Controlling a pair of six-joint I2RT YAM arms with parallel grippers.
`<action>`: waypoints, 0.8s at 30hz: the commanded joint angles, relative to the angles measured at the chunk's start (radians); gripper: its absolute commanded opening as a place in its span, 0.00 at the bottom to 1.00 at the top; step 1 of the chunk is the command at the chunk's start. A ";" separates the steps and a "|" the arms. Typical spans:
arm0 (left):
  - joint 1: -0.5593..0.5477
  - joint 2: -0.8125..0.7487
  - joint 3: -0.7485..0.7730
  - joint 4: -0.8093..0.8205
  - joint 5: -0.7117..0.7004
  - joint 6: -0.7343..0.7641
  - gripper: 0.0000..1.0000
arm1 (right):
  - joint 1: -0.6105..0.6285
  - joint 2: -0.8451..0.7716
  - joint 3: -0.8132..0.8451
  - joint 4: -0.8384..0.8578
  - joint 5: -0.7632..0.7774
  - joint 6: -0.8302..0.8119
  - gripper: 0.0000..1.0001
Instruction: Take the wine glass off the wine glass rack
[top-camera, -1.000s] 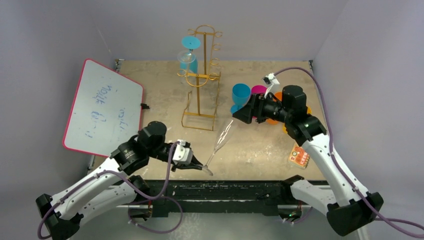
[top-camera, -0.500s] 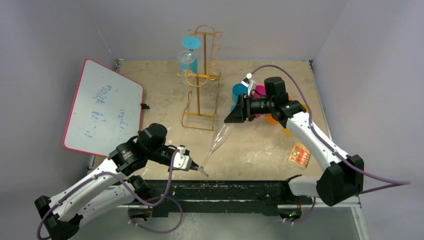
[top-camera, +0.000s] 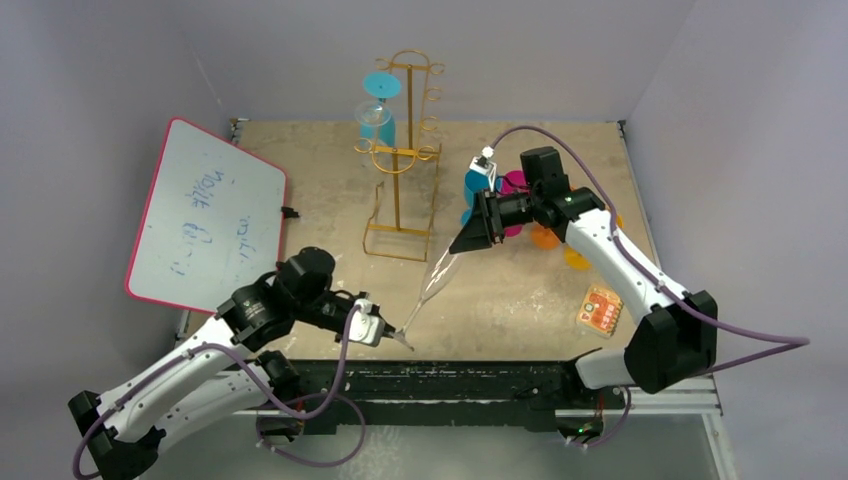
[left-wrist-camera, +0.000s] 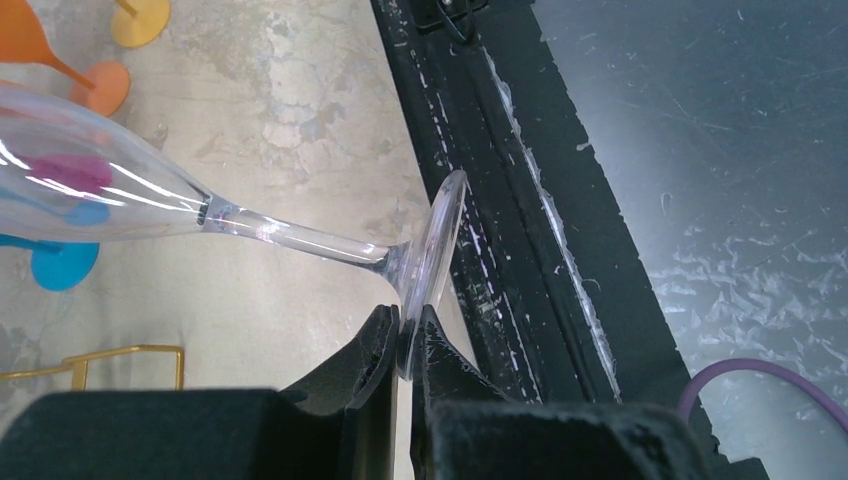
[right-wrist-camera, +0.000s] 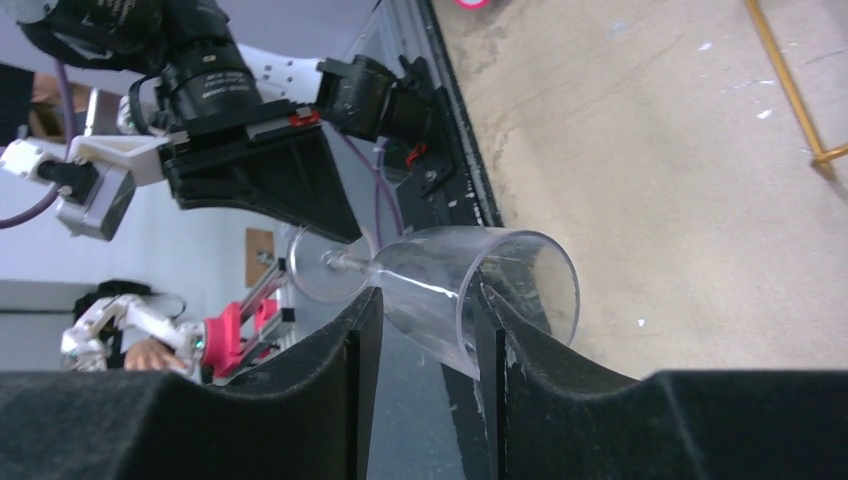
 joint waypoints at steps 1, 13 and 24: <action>0.006 0.025 0.105 -0.006 -0.063 0.110 0.00 | 0.044 0.024 0.037 -0.039 -0.191 -0.018 0.40; 0.006 0.048 0.121 -0.020 -0.096 0.137 0.00 | 0.081 0.019 0.081 -0.100 -0.220 -0.058 0.33; 0.005 0.027 0.078 -0.050 -0.133 0.122 0.00 | 0.080 -0.034 0.039 0.020 -0.202 0.055 0.00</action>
